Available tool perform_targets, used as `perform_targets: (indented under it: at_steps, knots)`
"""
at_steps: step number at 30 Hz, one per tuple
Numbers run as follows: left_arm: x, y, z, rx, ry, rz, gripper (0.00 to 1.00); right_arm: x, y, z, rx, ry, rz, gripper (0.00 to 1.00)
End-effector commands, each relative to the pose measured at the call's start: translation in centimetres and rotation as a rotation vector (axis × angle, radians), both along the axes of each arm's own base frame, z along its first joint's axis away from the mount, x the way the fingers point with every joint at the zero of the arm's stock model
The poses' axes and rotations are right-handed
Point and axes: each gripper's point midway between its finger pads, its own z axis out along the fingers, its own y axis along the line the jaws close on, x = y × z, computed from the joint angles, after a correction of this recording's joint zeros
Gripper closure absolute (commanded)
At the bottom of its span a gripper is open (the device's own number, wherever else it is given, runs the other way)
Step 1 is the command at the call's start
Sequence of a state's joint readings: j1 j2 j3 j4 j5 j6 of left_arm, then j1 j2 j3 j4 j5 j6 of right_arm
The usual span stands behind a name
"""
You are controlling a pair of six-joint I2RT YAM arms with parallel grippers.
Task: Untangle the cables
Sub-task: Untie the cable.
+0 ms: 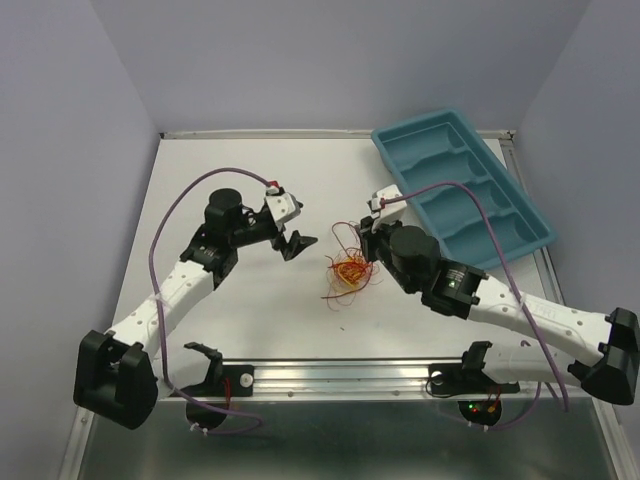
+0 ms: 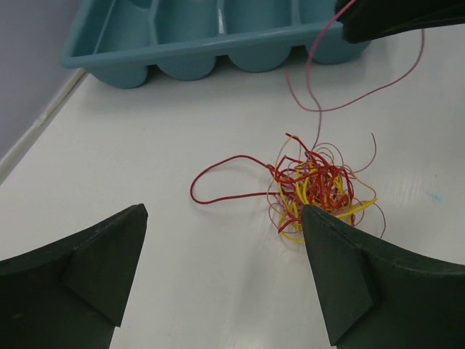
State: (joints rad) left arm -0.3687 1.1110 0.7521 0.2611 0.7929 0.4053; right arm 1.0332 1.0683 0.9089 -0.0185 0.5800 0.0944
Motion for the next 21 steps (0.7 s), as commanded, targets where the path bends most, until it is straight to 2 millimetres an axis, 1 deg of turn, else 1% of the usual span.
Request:
perform_targets:
  at_steps: [1,2,3,4,5,7,9,12,13,14,16,17,19,20,21]
  knots:
    - [-0.8,-2.3,-2.5,0.108,-0.004,-0.053,0.01,1.0,-0.4,0.1,-0.005,0.003,-0.068,0.67]
    - [-0.8,-2.7,-3.3,0.127,0.009,-0.047,0.01,1.1,-0.4,0.1,-0.007,0.004,-0.071,0.59]
    - [-0.7,-3.0,-3.8,0.144,0.013,-0.039,0.01,1.3,-0.7,0.1,-0.002,0.005,-0.095,0.55]
    - [-0.6,-3.4,-4.3,0.161,0.017,-0.034,0.01,1.5,-1.2,0.1,0.001,0.006,-0.115,0.54]
    - [-0.3,-4.0,-5.5,0.190,0.037,-0.023,0.01,1.7,-1.6,0.3,0.011,0.004,-0.136,0.54]
    - [-0.1,-4.4,-6.5,0.207,0.063,-0.025,0.01,2.0,-2.8,0.5,0.038,0.004,-0.169,0.53]
    - [-0.2,-5.2,-7.8,0.234,0.092,-0.045,0.01,2.2,-3.2,0.6,0.061,0.013,-0.171,0.46]
    - [-0.3,-6.1,-9.7,0.282,0.113,-0.049,0.01,2.8,-4.5,0.6,0.082,0.025,-0.206,0.46]
    - [-0.4,-6.4,-10.1,0.294,0.119,-0.051,0.03,3.0,-4.7,0.4,0.092,0.037,-0.215,0.45]
    - [-0.2,-6.5,-11.0,0.319,0.138,-0.043,0.04,3.3,-5.2,0.3,0.095,0.040,-0.234,0.45]
    - [-0.4,-7.0,-11.9,0.341,0.155,-0.052,0.14,3.4,-5.3,0.3,0.108,0.050,-0.225,0.45]
    - [-0.3,-7.2,-12.5,0.359,0.175,-0.058,0.29,3.6,-5.1,0.1,0.110,0.058,-0.212,0.45]
    - [-0.6,-7.5,-12.9,0.376,0.191,-0.087,0.55,3.7,-4.9,-0.2,0.105,0.069,-0.195,0.46]
    - [-0.7,-7.7,-13.0,0.386,0.204,-0.096,0.69,3.7,-4.7,-0.3,0.101,0.074,-0.182,0.47]
    - [-0.7,-7.7,-12.9,0.387,0.208,-0.097,1.00,3.6,-3.9,-0.6,0.087,0.084,-0.139,0.47]
